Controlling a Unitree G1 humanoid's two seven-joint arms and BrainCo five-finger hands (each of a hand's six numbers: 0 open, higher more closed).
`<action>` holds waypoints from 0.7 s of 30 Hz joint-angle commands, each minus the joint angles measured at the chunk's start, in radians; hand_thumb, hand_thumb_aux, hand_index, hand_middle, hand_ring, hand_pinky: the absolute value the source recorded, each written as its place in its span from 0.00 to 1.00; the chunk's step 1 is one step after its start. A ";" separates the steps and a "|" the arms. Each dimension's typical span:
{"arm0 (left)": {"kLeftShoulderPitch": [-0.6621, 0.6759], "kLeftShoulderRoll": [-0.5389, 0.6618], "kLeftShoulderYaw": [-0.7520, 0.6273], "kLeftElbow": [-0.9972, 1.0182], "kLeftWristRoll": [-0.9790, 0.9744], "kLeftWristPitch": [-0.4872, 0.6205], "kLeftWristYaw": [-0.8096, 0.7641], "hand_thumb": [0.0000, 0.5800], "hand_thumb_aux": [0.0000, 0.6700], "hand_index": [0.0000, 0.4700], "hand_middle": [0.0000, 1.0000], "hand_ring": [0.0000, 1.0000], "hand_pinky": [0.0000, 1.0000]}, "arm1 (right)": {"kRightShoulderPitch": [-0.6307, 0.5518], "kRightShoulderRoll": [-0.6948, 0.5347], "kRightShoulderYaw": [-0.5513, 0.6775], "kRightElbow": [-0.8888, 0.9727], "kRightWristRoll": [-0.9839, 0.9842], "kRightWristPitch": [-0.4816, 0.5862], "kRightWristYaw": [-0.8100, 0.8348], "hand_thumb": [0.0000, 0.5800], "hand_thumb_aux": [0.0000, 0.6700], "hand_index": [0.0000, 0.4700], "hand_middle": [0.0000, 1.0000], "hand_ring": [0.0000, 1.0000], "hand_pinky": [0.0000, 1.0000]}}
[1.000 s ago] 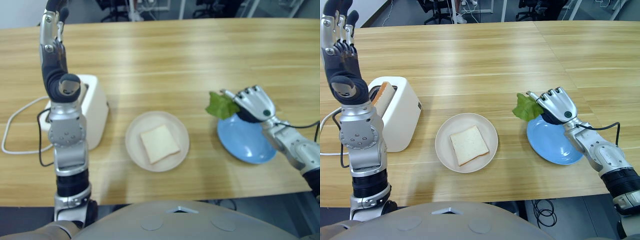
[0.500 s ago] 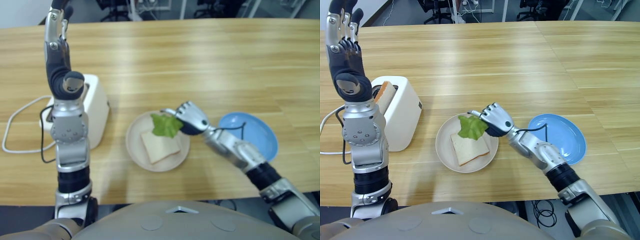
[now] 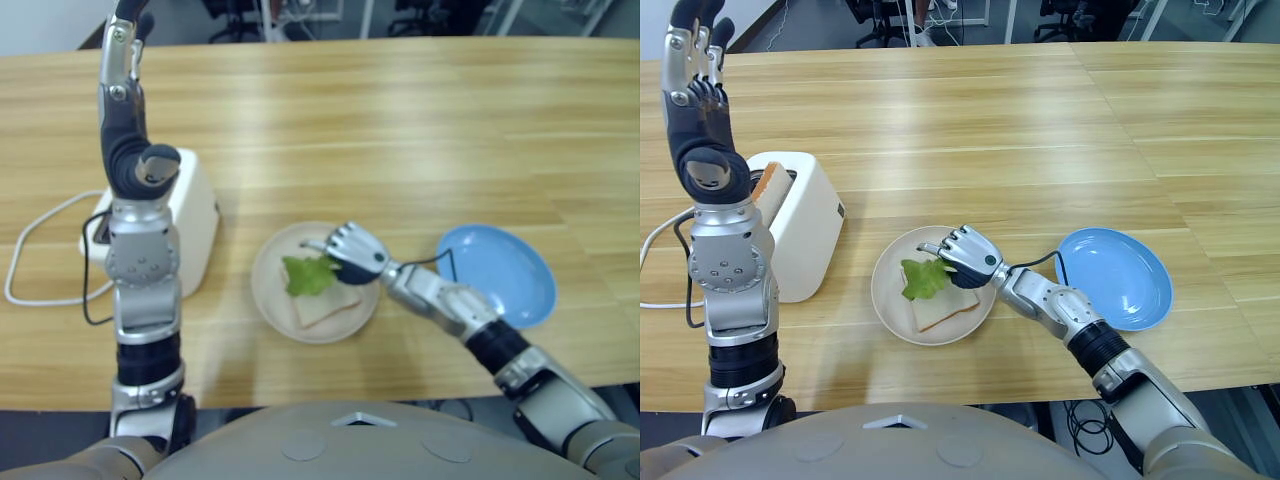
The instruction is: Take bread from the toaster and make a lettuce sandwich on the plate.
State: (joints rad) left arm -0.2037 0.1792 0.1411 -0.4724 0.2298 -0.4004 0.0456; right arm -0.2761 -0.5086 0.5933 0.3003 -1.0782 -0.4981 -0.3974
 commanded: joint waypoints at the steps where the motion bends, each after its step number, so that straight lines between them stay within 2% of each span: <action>1: 0.011 0.001 -0.002 0.001 0.004 0.011 -0.001 0.00 0.00 0.00 0.00 0.00 0.00 | -0.001 -0.019 0.018 0.002 -0.027 0.009 0.026 0.00 0.00 0.00 0.00 0.00 0.00; 8: 0.022 0.006 0.004 -0.016 -0.001 0.019 -0.005 0.00 0.00 0.00 0.00 0.00 0.00 | 0.005 -0.061 -0.003 -0.034 -0.027 0.011 0.042 0.00 0.00 0.00 0.00 0.00 0.00; 9: 0.023 0.006 0.005 -0.018 -0.001 0.020 -0.005 0.06 0.03 0.03 0.00 0.00 0.00 | 0.005 -0.066 -0.005 -0.041 -0.025 0.012 0.044 0.00 0.00 0.00 0.00 0.00 0.00; 10: 0.025 0.007 0.006 -0.021 -0.002 0.021 -0.006 0.06 0.03 0.03 0.00 0.00 0.00 | 0.004 -0.072 -0.008 -0.047 -0.023 0.011 0.048 0.00 0.00 0.00 0.00 0.00 0.00; 12: 0.028 0.007 0.007 -0.024 -0.002 0.022 -0.007 0.17 0.09 0.09 0.00 0.00 0.00 | 0.006 -0.080 -0.017 -0.061 -0.013 0.007 0.049 0.00 0.00 0.00 0.00 0.00 0.00; 14: 0.028 0.007 0.006 -0.025 -0.001 0.025 -0.008 0.21 0.11 0.11 0.00 0.00 0.00 | 0.011 -0.088 -0.027 -0.078 -0.007 0.011 0.052 0.00 0.00 0.00 0.00 0.00 0.00; 16: 0.025 0.009 0.009 -0.025 -0.002 0.031 -0.009 0.19 0.10 0.10 0.00 0.00 0.00 | 0.016 -0.097 -0.035 -0.090 0.002 0.011 0.055 0.00 0.00 0.00 0.00 0.00 0.00; 20: 0.022 0.011 0.014 -0.029 -0.006 0.038 -0.011 0.00 0.00 0.00 0.00 0.00 0.00 | 0.028 -0.115 -0.056 -0.111 0.015 0.012 0.061 0.00 0.00 0.00 0.00 0.00 0.00; 21: 0.022 0.011 0.013 -0.030 -0.006 0.039 -0.011 0.00 0.00 0.00 0.00 0.00 0.00 | 0.031 -0.117 -0.060 -0.114 0.017 0.011 0.062 0.00 0.00 0.00 0.00 0.00 0.00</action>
State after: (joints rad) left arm -0.1787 0.1826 0.1551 -0.4868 0.2280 -0.3714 0.0407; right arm -0.2535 -0.6162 0.5468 0.1989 -1.0723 -0.4897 -0.3520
